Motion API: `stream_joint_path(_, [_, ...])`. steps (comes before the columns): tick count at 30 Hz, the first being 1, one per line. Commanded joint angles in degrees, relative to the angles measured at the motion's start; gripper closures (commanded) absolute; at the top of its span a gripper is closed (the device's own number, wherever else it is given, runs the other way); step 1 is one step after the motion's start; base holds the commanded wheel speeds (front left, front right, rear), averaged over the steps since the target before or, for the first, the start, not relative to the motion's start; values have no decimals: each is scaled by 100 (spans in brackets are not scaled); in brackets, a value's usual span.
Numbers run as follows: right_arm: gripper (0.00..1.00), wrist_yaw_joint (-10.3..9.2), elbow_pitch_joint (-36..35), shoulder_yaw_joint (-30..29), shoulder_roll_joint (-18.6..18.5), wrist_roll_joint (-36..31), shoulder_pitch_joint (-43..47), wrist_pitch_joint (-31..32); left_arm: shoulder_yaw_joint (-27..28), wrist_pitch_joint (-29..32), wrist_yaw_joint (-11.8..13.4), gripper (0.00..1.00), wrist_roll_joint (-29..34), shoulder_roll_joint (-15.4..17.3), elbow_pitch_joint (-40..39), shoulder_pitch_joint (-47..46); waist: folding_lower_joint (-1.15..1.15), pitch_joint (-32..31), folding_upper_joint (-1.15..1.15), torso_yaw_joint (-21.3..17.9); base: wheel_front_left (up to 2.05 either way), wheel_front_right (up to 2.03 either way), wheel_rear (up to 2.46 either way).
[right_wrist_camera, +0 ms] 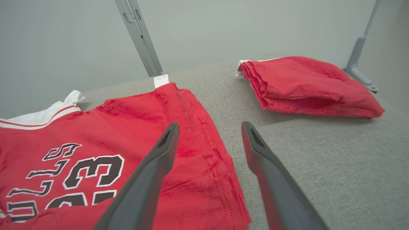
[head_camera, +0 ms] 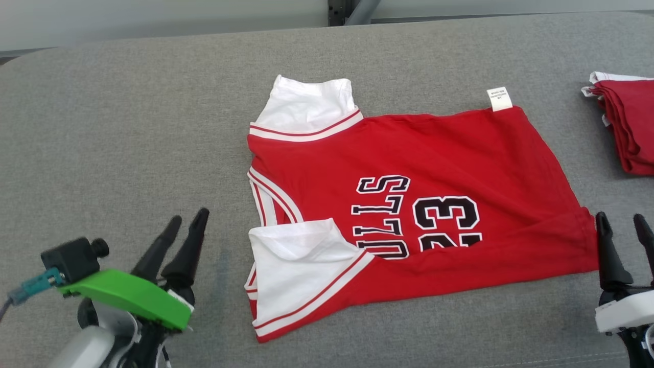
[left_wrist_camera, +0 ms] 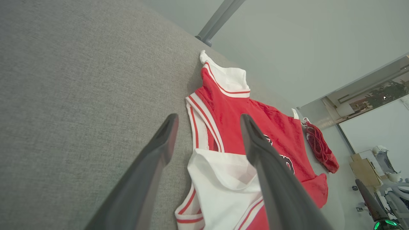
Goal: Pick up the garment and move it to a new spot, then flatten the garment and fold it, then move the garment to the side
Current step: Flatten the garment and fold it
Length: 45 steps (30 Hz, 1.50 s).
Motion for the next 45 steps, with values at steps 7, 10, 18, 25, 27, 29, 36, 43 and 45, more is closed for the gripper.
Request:
stream_joint_path(7, [0,-7,302,514,54,-205,-544,-10,-10,529,237,0,39,224,-167,-501,0,325,0,-292,0,0,0])
stream_joint_path(10, [0,-7,350,550,86,-205,-600,-12,-25,431,204,0,131,160,-106,-518,0,387,0,-288,0,0,0])
stream_joint_path(18, [0,-7,327,730,103,-225,-920,-13,-117,921,-193,0,371,-131,863,-2211,0,766,0,-233,0,0,0])
stream_joint_path(25, [0,-7,222,1079,8,-259,-1461,-15,-596,2846,-433,0,563,48,2143,-4362,0,1263,0,-670,0,0,0])
stream_joint_path(27, [0,-7,187,1121,25,-253,-1588,-14,-753,3295,-472,0,660,91,2493,-4825,0,1391,0,-818,0,0,0])
stream_joint_path(29, [0,-7,154,1137,67,-260,-1661,-14,-910,3658,-526,0,790,95,2828,-5176,0,1495,0,-956,0,0,0])
stream_joint_path(36, [0,-7,103,1222,268,-278,-1786,-14,-1302,4099,-664,0,1279,14,3784,-5916,0,1802,0,-1391,0,0,0])
stream_joint_path(43, [0,-7,101,1236,426,-289,-1864,-14,-1572,4153,-837,0,1635,-22,4469,-6265,0,1969,0,-1717,0,0,0])
stream_joint_path(45, [0,-7,103,1222,448,-298,-1869,-14,-1637,4140,-880,0,1676,-14,4614,-6327,0,1984,0,-1780,0,0,0])
